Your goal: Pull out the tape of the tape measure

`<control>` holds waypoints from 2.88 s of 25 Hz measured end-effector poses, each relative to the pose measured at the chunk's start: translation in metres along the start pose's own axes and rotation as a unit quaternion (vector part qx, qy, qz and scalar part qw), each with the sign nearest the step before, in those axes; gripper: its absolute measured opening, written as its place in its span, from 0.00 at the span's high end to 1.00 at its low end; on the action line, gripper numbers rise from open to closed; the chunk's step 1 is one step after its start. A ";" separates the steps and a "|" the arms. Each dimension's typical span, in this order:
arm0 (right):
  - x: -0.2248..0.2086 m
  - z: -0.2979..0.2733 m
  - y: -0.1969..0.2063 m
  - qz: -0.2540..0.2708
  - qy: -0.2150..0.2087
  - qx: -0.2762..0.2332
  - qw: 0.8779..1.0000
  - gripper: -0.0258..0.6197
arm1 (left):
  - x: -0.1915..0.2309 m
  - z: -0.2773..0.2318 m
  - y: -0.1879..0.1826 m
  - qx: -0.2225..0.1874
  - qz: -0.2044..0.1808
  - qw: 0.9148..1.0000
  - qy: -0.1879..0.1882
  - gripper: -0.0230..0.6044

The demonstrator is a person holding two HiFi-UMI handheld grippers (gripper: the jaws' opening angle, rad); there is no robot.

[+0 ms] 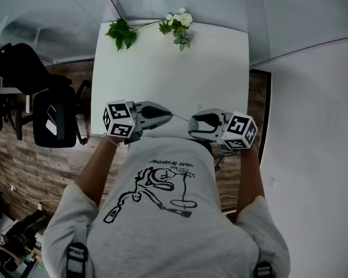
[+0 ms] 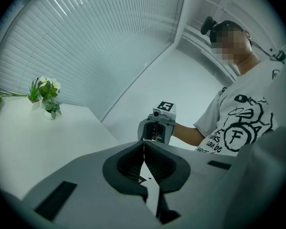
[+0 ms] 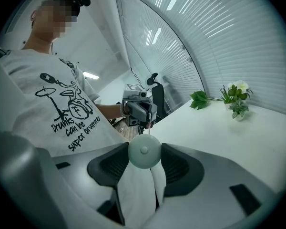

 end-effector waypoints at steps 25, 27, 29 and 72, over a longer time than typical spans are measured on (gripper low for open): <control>-0.018 0.003 0.026 -0.077 -0.001 0.009 0.997 0.62 | 0.020 0.011 0.026 -0.011 0.090 0.995 -0.040 0.93; -0.019 0.003 0.028 -0.080 -0.001 0.011 0.997 0.62 | 0.020 0.011 0.027 -0.011 0.092 0.995 -0.043 0.93; -0.018 0.004 0.030 -0.083 0.000 0.011 0.997 0.62 | 0.021 0.013 0.028 -0.012 0.093 0.995 -0.046 0.93; -0.025 0.020 0.056 -0.122 0.000 0.022 0.992 0.62 | 0.036 0.042 0.046 -0.032 0.130 0.986 -0.104 0.93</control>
Point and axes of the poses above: the fingertips, and each gripper's own axes: z backward along the fingers, x to its left, y out of its underside, the point moved 7 cm from there along z, backward along the fingers, and after that the axes turned 3 degrees about -z, right-handed, at the moved point
